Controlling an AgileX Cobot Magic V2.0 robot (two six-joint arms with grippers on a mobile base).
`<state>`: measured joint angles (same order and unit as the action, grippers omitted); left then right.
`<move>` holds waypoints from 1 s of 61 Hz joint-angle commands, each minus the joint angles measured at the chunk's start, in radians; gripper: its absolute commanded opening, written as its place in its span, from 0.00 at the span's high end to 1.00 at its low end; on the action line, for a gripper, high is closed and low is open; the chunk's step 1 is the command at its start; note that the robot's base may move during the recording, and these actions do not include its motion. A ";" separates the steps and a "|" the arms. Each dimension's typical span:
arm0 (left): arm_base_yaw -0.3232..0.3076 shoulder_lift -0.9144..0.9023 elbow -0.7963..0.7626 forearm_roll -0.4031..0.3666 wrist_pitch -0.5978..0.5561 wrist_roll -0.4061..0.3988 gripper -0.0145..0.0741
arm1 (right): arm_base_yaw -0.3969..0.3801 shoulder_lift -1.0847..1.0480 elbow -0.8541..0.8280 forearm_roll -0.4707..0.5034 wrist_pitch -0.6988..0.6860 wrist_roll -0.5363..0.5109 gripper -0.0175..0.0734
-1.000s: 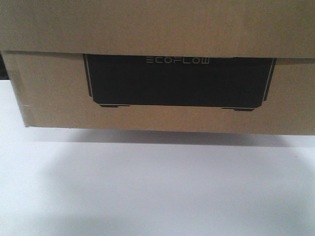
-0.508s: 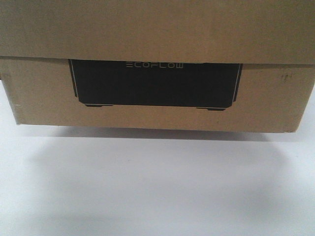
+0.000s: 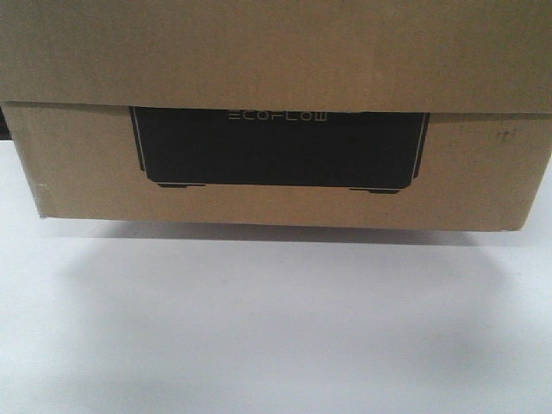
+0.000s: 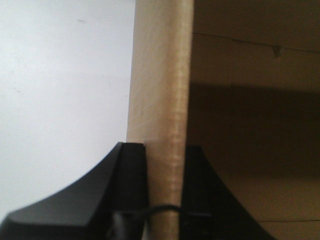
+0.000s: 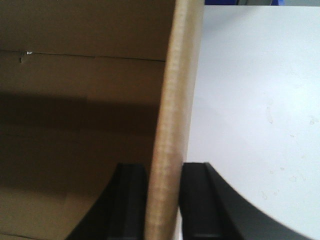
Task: Grab box from left shelf to table start
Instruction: 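Lower the box onto the table with both grippers, then open both grippers to release the box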
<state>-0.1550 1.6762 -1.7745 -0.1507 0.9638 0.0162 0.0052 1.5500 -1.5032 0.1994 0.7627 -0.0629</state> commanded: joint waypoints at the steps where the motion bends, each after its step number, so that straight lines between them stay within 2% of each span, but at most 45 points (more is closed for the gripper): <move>1: 0.000 -0.060 -0.047 -0.174 -0.117 -0.001 0.93 | -0.010 -0.040 -0.046 -0.001 -0.155 -0.024 0.78; 4: 0.000 -0.060 -0.047 -0.177 -0.124 0.021 0.88 | -0.010 -0.040 -0.046 -0.001 -0.157 -0.024 0.77; 7: 0.000 -0.060 -0.047 -0.177 -0.124 0.024 0.78 | -0.010 -0.040 -0.046 -0.001 -0.154 -0.024 0.74; 9: 0.000 -0.060 -0.047 -0.180 -0.119 0.024 0.68 | -0.010 -0.039 -0.046 -0.002 -0.151 -0.024 0.68; 12: 0.000 -0.060 -0.047 -0.187 -0.106 0.024 0.54 | -0.010 -0.039 -0.046 -0.002 -0.147 -0.024 0.54; 14: 0.000 -0.060 -0.047 -0.196 -0.098 0.024 0.40 | -0.010 -0.039 -0.046 -0.002 -0.150 -0.024 0.40; 18: 0.000 -0.060 -0.047 -0.207 -0.092 0.018 0.22 | -0.010 -0.039 -0.046 -0.002 -0.162 -0.024 0.19; 20: 0.000 -0.060 -0.047 -0.208 -0.092 0.018 0.18 | -0.010 -0.039 -0.046 -0.002 -0.164 -0.024 0.13; 21: 0.000 -0.060 -0.047 -0.208 -0.094 0.018 0.17 | -0.010 -0.039 -0.046 -0.002 -0.167 -0.024 0.13; 27: 0.000 -0.060 -0.047 -0.210 -0.100 0.018 0.20 | -0.010 -0.039 -0.046 -0.002 -0.168 -0.024 0.17; 40: 0.000 -0.062 -0.049 -0.210 -0.181 0.018 0.26 | -0.010 -0.053 -0.048 -0.002 -0.207 -0.024 0.17; 43: 0.000 -0.067 -0.064 -0.210 -0.189 0.018 0.29 | -0.010 -0.066 -0.057 -0.002 -0.206 -0.024 0.17; 47: 0.000 -0.073 -0.099 -0.210 -0.168 0.018 0.38 | -0.010 -0.086 -0.080 -0.002 -0.189 -0.024 0.18; 51: 0.000 -0.082 -0.131 -0.210 -0.141 0.018 0.55 | -0.010 -0.115 -0.095 -0.002 -0.177 -0.024 0.28; 54: 0.000 -0.088 -0.143 -0.210 -0.138 0.018 0.70 | -0.010 -0.133 -0.095 -0.002 -0.181 -0.024 0.42; 56: 0.000 -0.090 -0.148 -0.210 -0.138 0.018 0.81 | -0.010 -0.143 -0.095 -0.002 -0.181 -0.024 0.57; 59: 0.000 -0.090 -0.151 -0.210 -0.159 0.018 0.95 | -0.010 -0.147 -0.095 -0.002 -0.179 -0.024 0.73; 61: 0.000 -0.086 -0.151 -0.210 -0.172 0.018 0.92 | -0.010 -0.147 -0.095 -0.002 -0.180 -0.024 0.80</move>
<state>-0.1514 1.6356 -1.8886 -0.3313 0.8746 0.0398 -0.0004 1.4448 -1.5613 0.1902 0.6511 -0.0765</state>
